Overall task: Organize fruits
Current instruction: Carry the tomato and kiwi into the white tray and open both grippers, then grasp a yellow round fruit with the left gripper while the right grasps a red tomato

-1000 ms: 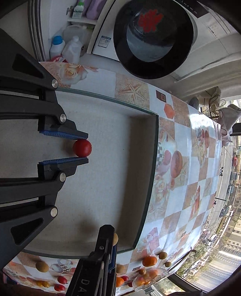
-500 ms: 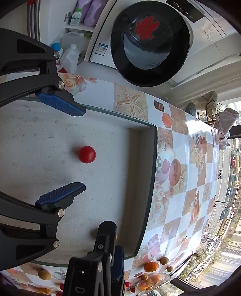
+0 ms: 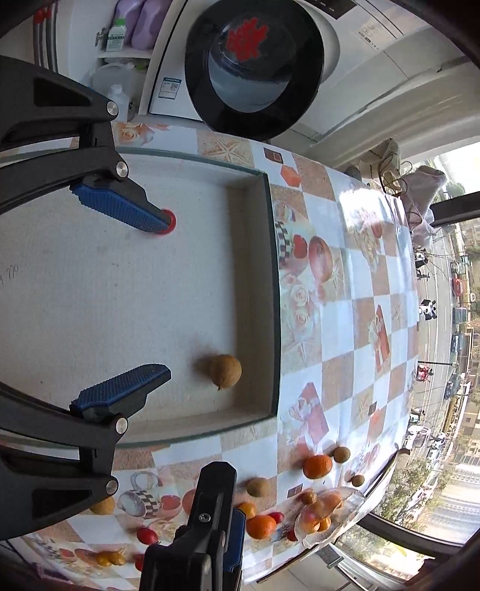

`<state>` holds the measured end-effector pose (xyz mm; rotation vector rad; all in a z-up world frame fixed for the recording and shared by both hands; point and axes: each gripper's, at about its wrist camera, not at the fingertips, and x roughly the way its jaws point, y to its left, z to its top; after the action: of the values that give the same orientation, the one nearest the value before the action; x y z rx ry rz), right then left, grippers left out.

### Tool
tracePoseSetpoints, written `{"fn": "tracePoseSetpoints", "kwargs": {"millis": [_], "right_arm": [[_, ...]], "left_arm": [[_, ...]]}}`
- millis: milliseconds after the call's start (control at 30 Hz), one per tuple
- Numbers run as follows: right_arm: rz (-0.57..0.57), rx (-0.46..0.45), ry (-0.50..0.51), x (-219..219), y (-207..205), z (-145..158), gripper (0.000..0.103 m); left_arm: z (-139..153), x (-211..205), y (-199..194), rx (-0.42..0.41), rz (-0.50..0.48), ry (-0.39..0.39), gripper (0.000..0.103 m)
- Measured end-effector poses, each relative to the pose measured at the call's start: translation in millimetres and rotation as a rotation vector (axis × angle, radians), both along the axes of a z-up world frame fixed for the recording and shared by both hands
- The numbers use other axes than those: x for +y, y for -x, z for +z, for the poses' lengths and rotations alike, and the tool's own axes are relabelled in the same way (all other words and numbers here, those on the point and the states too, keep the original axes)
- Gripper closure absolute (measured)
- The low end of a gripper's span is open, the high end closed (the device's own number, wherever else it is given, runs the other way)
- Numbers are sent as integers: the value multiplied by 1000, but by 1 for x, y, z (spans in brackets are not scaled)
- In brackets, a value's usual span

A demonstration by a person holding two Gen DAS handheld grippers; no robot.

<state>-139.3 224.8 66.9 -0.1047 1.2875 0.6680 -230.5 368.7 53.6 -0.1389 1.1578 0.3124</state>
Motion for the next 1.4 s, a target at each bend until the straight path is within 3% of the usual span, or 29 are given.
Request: {"fn": "tracePoseSetpoints", "kwargs": {"millis": [267,500,733,967,1033,1133,1333,1400], "right_arm": [[-142,8,84,-106,5,-4,21],[-242,53,154,-181,17,-17,21],[-273,96,188,-219,26,-36,21],[-269,106,184,-226,23,-47,21],[-271,110,179,-227,23,-48,24],[-271,124,173,-229,20,-54,41],[-228,96,175,-225,20,-54,54],[-198,86,185,-221,22,-53,67]], "left_arm": [[20,-76,-7,-16,-173,24,28],[12,-130,-4,32,-252,64,28],[-12,-161,-3,89,-284,67,28],[-38,-171,-9,145,-264,69,28],[-42,-173,-10,154,-261,71,28],[-48,-177,-11,166,-259,67,28],[-53,-182,-12,159,-239,75,28],[-54,-183,-12,160,-227,80,28]]}}
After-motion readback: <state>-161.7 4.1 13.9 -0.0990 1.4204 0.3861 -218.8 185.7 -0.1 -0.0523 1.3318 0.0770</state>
